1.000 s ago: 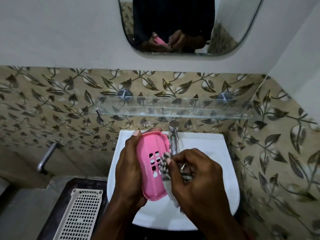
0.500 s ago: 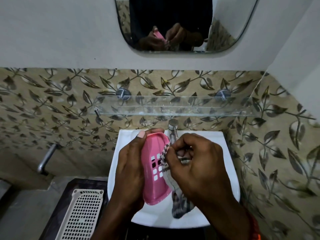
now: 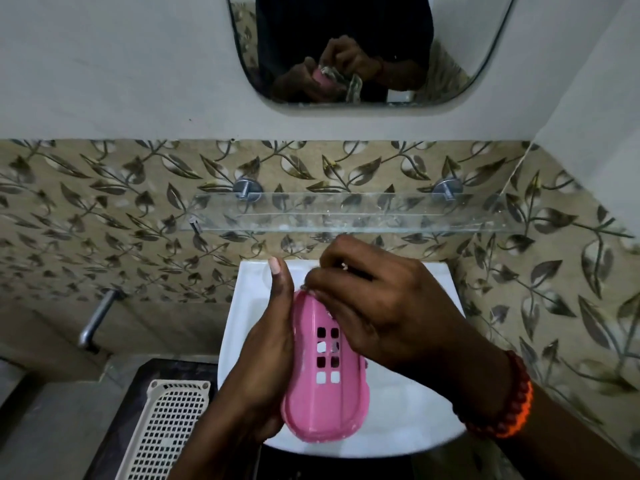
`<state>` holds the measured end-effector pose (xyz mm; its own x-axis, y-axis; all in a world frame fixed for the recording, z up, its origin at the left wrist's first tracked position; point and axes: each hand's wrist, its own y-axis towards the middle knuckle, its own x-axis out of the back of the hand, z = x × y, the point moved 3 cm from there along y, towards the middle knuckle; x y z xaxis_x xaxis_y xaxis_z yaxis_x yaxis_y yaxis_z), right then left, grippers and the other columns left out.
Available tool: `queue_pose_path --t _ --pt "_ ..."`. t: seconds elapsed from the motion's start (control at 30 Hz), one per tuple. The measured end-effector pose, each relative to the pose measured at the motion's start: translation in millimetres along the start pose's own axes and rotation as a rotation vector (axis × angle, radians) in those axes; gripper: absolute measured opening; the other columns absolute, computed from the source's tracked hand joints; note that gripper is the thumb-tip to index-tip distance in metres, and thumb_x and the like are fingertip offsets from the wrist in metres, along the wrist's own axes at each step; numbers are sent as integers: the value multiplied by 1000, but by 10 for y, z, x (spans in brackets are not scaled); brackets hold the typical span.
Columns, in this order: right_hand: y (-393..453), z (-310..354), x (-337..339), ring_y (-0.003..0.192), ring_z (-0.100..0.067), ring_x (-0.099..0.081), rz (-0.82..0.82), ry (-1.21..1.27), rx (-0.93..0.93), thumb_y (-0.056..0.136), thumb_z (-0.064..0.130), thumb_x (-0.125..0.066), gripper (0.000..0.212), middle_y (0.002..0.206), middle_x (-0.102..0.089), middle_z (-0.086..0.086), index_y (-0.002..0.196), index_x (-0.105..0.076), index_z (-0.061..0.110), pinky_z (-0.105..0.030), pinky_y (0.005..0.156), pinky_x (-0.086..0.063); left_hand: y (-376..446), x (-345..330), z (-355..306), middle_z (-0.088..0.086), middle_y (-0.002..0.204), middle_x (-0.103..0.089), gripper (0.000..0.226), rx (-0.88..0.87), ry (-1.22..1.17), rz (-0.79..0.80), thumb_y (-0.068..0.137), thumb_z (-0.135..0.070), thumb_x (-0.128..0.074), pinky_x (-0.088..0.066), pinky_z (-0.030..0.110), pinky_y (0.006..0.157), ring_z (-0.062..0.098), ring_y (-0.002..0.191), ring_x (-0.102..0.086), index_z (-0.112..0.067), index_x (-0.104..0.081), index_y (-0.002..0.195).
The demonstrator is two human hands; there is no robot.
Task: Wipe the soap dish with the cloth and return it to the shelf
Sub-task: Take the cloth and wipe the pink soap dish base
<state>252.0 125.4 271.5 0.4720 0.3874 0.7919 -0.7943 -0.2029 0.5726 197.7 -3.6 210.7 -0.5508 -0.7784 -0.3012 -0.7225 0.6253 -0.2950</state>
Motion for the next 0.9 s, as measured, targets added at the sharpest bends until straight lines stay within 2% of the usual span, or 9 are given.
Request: queue_pose_path --t 0.07,0.17,0.27,0.33,0.43,0.57,0.63,0.73,0.9 --pt "-11 -52 10 74 -28 -62 -17 29 -106 98 11 -63 12 99 -61 -11 101 -72 4 -46 59 -54 -7 27 -70 41 109 -68 120 -26 62 -28 61 -104 -47 -49 68 104 58 105 -67 5 -66 109" --pt "-62 -65 -17 74 -22 -61 -87 122 -280 94 9 -68 6 91 -61 -7 91 -70 4 -37 66 -55 -25 10 -141 33 85 -71 105 -102 175 -80 64 -103 -36 -59 61 92 50 84 -72 -5 -68 84" --pt "-153 -50 -78 70 -7 -57 -180 205 -530 87 10 -75 12 78 -62 1 78 -67 10 -13 64 -46 -32 -22 -129 9 70 -78 83 -177 214 -140 77 -94 -32 -67 37 65 21 65 -77 -24 -78 73" --pt "-253 -22 -169 67 -6 -64 -197 315 -677 86 14 -77 15 72 -66 5 73 -68 14 -21 63 -54 -24 3 -147 1 68 -79 69 -222 174 -204 75 -86 -37 -61 23 51 10 59 -75 -34 -82 77" --pt "-432 69 -325 65 -6 -71 -173 455 -827 85 20 -79 19 67 -70 9 69 -69 20 -33 62 -60 18 57 -170 18 88 -79 74 -219 84 -283 69 -88 -45 -66 35 58 30 76 -81 -30 -81 98" --pt "-500 97 -363 68 -8 -65 -163 406 -785 86 18 -78 19 70 -64 7 71 -66 18 -26 62 -56 69 37 -204 40 90 -66 85 -178 22 -288 66 -87 -51 -66 51 65 49 77 -75 -13 -76 99" --pt "-391 62 -274 68 -7 -56 -194 266 -619 88 11 -75 16 76 -60 3 76 -64 11 -16 63 -46 86 21 -178 31 74 -64 78 -143 20 -253 70 -87 -50 -65 48 68 38 68 -71 -14 -76 79" --pt "-214 -8 -195 71 -15 -55 -222 97 -483 89 2 -73 11 83 -59 -7 81 -65 2 -17 67 -43 98 -30 -126 12 71 -70 72 -103 14 -164 75 -86 -47 -62 46 76 31 72 -69 -22 -80 73" --pt "-257 37 -248 68 -7 -56 -190 243 -611 85 15 -75 12 77 -63 3 76 -67 13 -18 64 -47 72 36 -254 4 58 -67 66 -223 15 -283 71 -87 -48 -63 34 54 21 56 -70 -28 -77 66"
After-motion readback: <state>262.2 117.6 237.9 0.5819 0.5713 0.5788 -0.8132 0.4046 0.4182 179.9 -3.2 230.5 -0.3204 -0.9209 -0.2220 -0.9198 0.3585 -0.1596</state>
